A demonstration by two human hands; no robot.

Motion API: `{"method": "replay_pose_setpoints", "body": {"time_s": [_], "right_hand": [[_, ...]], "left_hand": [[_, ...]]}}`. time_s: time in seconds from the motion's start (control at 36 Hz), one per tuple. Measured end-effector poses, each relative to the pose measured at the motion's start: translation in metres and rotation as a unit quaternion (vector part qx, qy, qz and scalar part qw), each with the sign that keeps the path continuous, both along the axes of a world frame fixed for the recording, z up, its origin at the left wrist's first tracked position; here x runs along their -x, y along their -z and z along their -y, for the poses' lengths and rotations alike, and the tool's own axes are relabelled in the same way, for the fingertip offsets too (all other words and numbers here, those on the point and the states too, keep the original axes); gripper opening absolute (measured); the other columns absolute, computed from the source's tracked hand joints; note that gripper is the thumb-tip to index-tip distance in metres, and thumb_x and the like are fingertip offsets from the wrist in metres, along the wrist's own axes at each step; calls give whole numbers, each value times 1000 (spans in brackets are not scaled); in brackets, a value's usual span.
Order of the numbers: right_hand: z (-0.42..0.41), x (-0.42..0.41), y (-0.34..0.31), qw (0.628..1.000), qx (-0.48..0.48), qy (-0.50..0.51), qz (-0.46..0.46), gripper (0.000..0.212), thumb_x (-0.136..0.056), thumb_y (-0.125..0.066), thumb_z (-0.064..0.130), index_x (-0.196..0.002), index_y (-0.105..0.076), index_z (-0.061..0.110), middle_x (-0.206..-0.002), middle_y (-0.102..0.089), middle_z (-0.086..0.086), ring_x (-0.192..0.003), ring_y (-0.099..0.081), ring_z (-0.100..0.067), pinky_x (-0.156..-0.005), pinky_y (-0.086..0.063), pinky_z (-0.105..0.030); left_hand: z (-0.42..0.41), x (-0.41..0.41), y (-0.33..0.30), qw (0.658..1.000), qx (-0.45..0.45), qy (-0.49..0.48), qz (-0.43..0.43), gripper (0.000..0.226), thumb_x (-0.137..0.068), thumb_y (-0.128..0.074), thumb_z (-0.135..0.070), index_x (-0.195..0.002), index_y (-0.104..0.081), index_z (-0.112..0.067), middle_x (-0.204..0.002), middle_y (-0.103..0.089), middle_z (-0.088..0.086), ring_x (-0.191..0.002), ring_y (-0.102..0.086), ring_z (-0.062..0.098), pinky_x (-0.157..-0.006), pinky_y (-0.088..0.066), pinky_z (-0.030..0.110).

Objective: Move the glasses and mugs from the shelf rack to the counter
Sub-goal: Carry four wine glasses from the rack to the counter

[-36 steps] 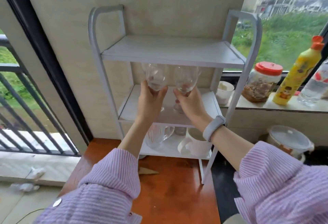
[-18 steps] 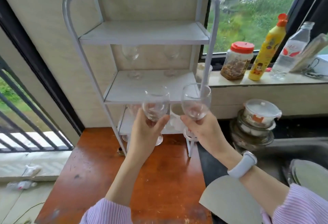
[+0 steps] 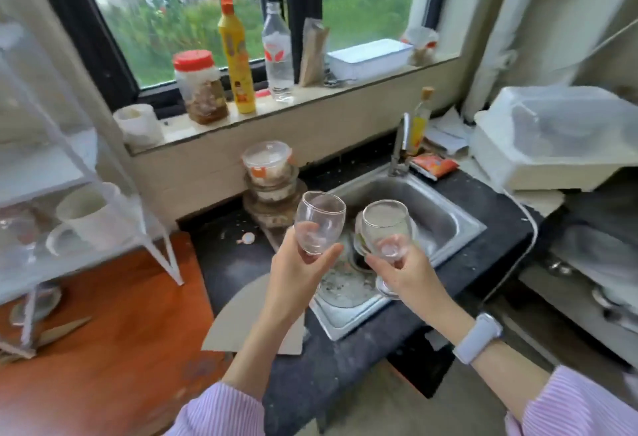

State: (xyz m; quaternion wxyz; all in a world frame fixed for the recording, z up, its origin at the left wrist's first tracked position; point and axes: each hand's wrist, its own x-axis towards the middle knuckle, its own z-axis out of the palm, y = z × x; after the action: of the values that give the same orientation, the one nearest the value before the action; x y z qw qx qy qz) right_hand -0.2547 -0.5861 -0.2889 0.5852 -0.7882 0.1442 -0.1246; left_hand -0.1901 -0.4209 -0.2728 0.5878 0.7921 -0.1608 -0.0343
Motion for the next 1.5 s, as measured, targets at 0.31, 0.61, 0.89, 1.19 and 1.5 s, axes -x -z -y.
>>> {"method": "replay_pose_setpoints", "body": {"time_s": [0.31,0.61,0.89,1.19,1.5], "right_hand": [[225,200,-17,959,43,279,-13,20,-82,-66,22,-94,-52,15,-78,-56,6,-70,-53,-1,-58,-39,-2],[362,367,-15,857,0,516,0,20,-81,-67,21,-95,-54,15,-68,-56,6,-57,-50,-9,-56,-40,-24],[514,434,0,797,24,603,-27,13,-83,-65,20,-83,-53,24,-68,-60,2,-51,-54,5,-55,-43,-10],[692,449,25,784,-5,617,-68,13,-83,-65,20,-81,-53,22,-52,-56,10,-46,-52,6,-51,-40,-7],[844,474,85,777,-74,619,-85,25,-84,-65,22,-104,-53,14,-84,-62,2,-78,-60,-11,-57,-45,-11]], "left_hand": [[293,123,-3,963,5,269,-2,30,-77,-73,-31,-99,-53,-27,-78,-58,-15,-65,-55,-5,-61,-41,6],[513,252,-18,871,-6,491,18,34,-77,-72,-32,-104,-54,-21,-83,-62,-8,-72,-57,5,-65,-46,17],[703,313,3,815,-16,580,-1,32,-79,-70,-34,-103,-50,-26,-85,-61,-11,-75,-61,10,-72,-50,26],[888,330,41,805,-62,585,-78,34,-75,-74,-31,-101,-54,-27,-88,-63,-10,-81,-62,12,-75,-52,28],[1031,361,92,831,-112,530,-123,45,-77,-73,-25,-116,-53,-16,-104,-61,-2,-85,-59,11,-78,-45,21]]}}
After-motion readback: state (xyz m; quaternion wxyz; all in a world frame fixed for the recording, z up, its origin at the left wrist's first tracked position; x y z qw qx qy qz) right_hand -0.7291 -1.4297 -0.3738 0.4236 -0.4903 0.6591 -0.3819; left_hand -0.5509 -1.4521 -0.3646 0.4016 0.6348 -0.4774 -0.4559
